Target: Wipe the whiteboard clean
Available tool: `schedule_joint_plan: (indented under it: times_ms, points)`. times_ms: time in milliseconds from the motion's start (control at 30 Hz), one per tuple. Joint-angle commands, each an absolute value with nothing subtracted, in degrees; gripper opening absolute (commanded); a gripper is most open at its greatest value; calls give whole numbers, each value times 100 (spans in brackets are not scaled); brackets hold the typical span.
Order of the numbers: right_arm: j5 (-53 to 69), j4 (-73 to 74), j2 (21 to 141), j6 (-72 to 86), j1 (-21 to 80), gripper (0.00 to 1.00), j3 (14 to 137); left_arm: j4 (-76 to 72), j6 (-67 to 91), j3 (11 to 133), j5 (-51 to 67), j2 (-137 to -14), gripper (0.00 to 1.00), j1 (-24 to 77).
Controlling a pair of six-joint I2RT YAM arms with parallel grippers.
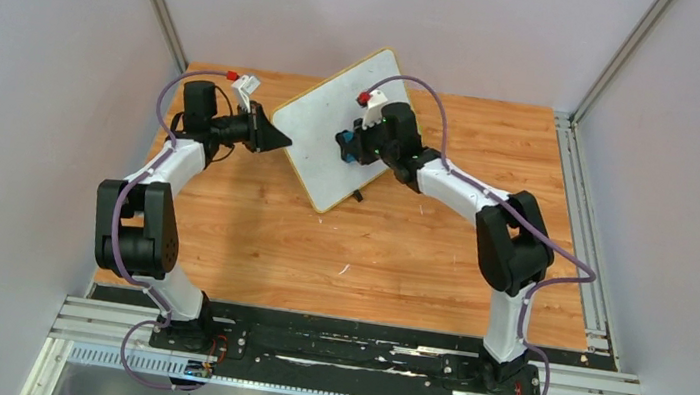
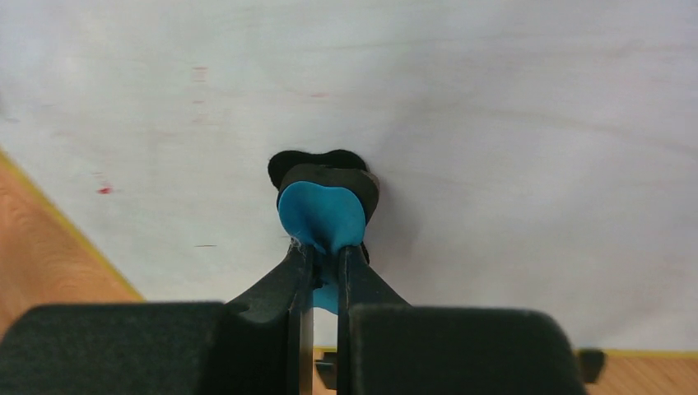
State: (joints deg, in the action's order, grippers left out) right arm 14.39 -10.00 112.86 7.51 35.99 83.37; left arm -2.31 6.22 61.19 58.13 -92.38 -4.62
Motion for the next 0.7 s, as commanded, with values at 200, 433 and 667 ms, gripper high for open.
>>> schedule_joint_plan:
  times_ms: [200,433,667]
  points:
    - [1324,-431,11495,491,3314,1,9140,-70,150,6168,5774,-9292,0,-373]
    - [1345,-137,11975,401,3379,0,9982,-35,132,6176,5772,-9282,0,-375]
    - [1480,-144,12054,421,3663,0,9977,4,91,6186,5756,-9296,0,-372]
